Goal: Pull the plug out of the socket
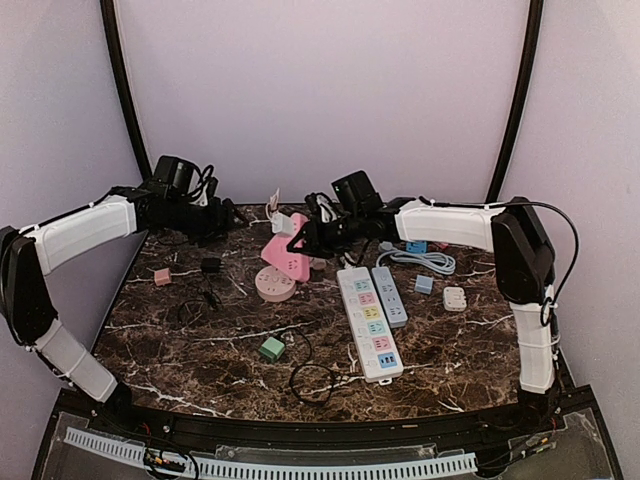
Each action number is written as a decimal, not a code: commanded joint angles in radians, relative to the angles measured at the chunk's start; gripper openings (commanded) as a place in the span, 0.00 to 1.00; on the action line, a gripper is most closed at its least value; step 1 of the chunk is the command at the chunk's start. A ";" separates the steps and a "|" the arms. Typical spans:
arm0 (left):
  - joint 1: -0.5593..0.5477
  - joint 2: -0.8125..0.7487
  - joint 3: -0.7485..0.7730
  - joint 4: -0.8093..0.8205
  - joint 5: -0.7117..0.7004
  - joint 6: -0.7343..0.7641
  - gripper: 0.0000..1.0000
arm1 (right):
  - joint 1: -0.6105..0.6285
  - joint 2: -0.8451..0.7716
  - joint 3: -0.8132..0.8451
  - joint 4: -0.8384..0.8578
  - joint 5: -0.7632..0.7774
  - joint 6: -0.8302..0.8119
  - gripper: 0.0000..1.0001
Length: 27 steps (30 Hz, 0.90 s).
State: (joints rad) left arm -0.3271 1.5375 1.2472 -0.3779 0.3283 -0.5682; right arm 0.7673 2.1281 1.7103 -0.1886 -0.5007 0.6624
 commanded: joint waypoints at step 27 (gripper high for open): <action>-0.271 -0.011 0.045 -0.204 -0.302 -0.117 0.51 | 0.125 0.184 0.176 0.123 -0.182 0.130 0.00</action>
State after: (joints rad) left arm -0.5774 1.5200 1.2995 -0.4786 0.0780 -0.6880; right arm 0.8509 2.2845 1.8439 -0.1570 -0.6121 0.7567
